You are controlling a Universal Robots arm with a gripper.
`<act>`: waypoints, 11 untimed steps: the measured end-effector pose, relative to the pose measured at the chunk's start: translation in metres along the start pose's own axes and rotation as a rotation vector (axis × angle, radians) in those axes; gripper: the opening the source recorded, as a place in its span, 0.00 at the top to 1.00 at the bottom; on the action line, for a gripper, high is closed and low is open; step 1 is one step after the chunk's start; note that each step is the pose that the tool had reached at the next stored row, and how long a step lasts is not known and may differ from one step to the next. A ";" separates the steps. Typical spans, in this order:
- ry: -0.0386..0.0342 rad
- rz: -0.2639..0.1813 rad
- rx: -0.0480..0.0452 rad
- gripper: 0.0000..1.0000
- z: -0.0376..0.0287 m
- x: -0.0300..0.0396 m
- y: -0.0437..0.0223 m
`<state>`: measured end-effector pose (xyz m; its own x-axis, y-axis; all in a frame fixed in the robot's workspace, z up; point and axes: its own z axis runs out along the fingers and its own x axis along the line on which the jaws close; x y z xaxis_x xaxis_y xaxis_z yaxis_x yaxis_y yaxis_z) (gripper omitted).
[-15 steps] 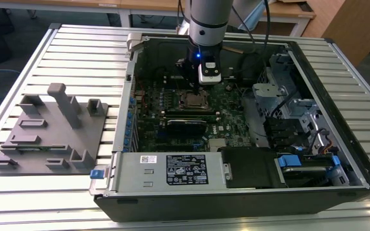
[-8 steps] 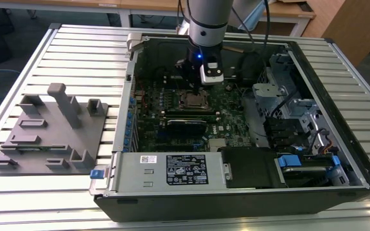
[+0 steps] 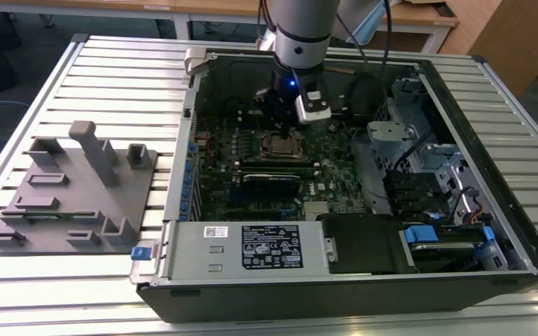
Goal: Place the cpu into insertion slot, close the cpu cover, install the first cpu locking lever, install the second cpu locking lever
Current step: 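Close the cpu cover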
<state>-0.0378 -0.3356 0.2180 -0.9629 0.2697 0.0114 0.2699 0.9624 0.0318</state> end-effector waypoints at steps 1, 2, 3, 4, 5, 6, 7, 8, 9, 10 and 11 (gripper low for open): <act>0.0004 -0.015 0.0003 0.90 0.0002 0.0000 0.0000; 0.0008 -0.029 0.0008 0.90 0.0004 0.0000 0.0000; 0.0011 -0.043 0.0013 0.90 0.0007 0.0000 0.0000; 0.0014 -0.057 0.0022 0.90 0.0009 0.0000 0.0000; 0.0017 -0.072 0.0029 0.90 0.0011 0.0000 0.0000; 0.0020 -0.086 0.0037 0.90 0.0014 0.0000 -0.0001; 0.0023 -0.100 0.0046 0.90 0.0016 0.0000 -0.0001; 0.0026 -0.114 0.0054 0.90 0.0018 0.0000 -0.0001; 0.0029 -0.127 0.0065 0.90 0.0019 0.0000 -0.0001; 0.0029 -0.141 0.0080 0.90 0.0021 -0.0001 -0.0001; 0.0027 -0.150 0.0106 0.90 0.0021 -0.0001 -0.0001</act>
<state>-0.0377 -0.3356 0.2159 -0.9923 0.1231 0.0100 0.1233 0.9921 0.0227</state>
